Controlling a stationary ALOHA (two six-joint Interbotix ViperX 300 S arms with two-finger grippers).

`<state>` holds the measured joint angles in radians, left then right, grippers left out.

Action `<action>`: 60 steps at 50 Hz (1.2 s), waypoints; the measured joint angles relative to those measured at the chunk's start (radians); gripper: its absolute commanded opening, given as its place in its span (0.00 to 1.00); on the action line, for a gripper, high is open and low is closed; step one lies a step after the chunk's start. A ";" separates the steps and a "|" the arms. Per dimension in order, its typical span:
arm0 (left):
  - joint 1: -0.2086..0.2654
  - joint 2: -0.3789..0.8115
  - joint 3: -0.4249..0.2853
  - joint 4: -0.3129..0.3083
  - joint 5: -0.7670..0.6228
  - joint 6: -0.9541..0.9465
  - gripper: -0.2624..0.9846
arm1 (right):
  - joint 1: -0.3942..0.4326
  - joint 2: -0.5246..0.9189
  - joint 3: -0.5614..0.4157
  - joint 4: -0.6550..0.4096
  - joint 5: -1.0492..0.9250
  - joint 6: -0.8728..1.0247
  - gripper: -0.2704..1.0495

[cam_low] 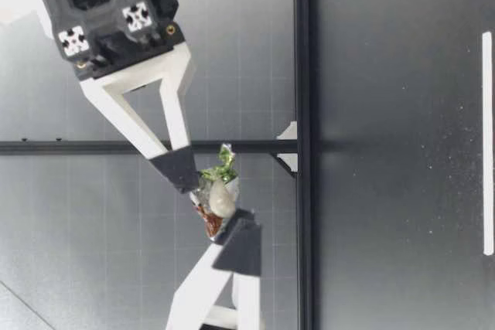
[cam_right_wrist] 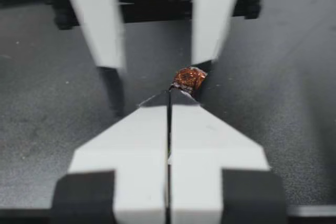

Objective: Pick up the candy and unwrap it.

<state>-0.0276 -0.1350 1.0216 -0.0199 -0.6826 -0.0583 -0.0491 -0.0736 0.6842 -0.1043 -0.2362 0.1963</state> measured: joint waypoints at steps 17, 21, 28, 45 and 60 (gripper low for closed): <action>0.015 0.002 -0.034 -0.011 0.000 0.008 0.65 | 0.018 0.021 0.000 0.000 0.000 0.009 0.06; 0.023 0.006 -0.040 -0.018 0.000 0.008 0.65 | 0.032 0.023 -0.002 0.003 0.000 0.009 0.06; 0.031 0.029 -0.048 -0.026 0.000 0.009 0.65 | 0.044 0.023 0.000 0.008 0.002 0.008 0.06; 0.040 0.074 -0.046 -0.032 -0.002 -0.005 0.64 | 0.051 0.000 0.012 0.008 0.002 0.002 0.06; 0.041 -0.028 0.028 -0.023 0.000 0.002 0.62 | 0.011 -0.051 0.063 0.009 0.000 0.002 0.06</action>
<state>0.0138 -0.1626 1.0492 -0.0430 -0.6826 -0.0568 -0.0383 -0.1243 0.7470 -0.0951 -0.2362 0.1979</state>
